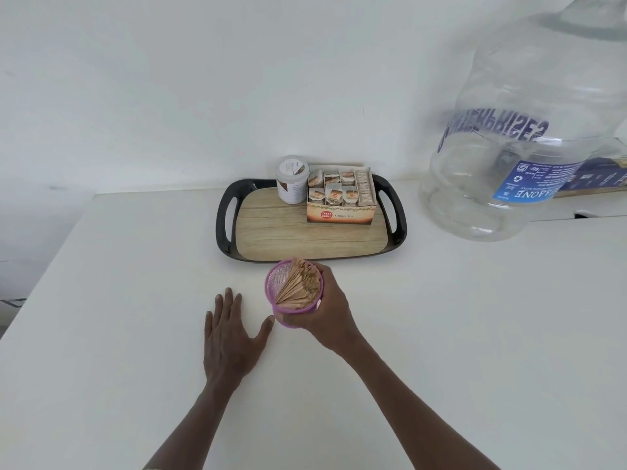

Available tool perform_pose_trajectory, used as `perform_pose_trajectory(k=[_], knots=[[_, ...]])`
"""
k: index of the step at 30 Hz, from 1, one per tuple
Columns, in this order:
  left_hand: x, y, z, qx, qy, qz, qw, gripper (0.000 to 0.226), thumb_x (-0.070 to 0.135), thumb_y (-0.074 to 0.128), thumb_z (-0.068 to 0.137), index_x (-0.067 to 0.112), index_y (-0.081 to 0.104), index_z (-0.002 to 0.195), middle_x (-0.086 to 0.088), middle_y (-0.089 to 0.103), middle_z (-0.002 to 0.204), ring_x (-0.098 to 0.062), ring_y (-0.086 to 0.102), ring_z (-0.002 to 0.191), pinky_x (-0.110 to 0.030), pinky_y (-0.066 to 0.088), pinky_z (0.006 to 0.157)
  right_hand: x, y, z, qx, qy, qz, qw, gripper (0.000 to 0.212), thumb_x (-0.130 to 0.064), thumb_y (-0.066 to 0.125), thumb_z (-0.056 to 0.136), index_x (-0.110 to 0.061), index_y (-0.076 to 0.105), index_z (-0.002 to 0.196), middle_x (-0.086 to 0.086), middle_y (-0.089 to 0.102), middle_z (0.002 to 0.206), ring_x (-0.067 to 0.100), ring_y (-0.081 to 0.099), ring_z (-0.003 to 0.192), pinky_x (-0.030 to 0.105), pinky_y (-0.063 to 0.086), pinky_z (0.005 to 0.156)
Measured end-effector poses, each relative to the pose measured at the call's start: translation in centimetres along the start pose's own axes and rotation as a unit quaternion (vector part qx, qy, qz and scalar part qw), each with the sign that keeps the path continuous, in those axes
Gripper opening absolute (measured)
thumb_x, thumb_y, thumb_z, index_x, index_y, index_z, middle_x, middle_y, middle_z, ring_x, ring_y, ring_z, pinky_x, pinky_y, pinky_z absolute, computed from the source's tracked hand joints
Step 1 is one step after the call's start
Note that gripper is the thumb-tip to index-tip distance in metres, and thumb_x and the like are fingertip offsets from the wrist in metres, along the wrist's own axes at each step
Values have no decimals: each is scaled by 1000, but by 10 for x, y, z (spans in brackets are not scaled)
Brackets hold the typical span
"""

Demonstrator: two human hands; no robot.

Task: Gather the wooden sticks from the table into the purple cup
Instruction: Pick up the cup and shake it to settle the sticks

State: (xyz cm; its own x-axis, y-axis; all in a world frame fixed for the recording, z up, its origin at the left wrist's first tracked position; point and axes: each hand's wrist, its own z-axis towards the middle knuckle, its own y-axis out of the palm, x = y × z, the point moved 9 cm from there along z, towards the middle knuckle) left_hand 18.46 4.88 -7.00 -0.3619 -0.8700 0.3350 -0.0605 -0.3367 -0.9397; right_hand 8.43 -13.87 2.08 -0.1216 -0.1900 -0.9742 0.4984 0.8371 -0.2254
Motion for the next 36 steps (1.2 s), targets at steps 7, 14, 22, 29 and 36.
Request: perform_pose_trajectory(k=[7, 14, 22, 29, 36], knots=[[-1, 0, -1, -1, -2, -7, 1000, 91, 75, 38, 85, 14, 29, 153, -2, 17, 164, -17, 9, 152, -42, 14, 123, -4, 2, -3, 3, -8, 11, 1000, 87, -18, 95, 57, -19, 49, 130, -11, 62, 121, 6, 59, 112, 22, 56, 86], [-1, 1, 0, -4, 3, -7, 1000, 90, 70, 45, 86, 13, 29, 153, -3, 16, 164, -18, 9, 152, -42, 14, 123, 1, 8, -11, 1, 5, 25, 1000, 88, -18, 95, 56, -23, 49, 131, -14, 62, 120, 4, 60, 112, 22, 56, 88], [-2, 5, 1, -25, 2, -14, 1000, 92, 66, 47, 82, 14, 25, 154, -2, 10, 164, -18, 4, 152, -40, 8, 123, 6, 25, -18, -34, 19, 30, 999, 87, -16, 94, 60, -22, 47, 133, -12, 60, 122, 7, 59, 113, 18, 56, 85], [-3, 6, 1, -24, -1, -13, 1000, 90, 62, 55, 85, 14, 25, 154, -2, 10, 164, -17, 3, 152, -39, 7, 123, 15, 26, -14, -38, 35, 39, 998, 86, -18, 94, 59, -31, 46, 129, -16, 59, 120, 1, 57, 112, 19, 56, 85], [-2, 4, 0, -13, 2, -10, 1000, 90, 68, 49, 85, 14, 27, 154, -2, 13, 164, -18, 6, 152, -40, 10, 123, 22, 24, -5, -44, 26, 17, 999, 92, -23, 96, 55, -23, 46, 133, -6, 59, 125, 9, 58, 115, 24, 57, 88]])
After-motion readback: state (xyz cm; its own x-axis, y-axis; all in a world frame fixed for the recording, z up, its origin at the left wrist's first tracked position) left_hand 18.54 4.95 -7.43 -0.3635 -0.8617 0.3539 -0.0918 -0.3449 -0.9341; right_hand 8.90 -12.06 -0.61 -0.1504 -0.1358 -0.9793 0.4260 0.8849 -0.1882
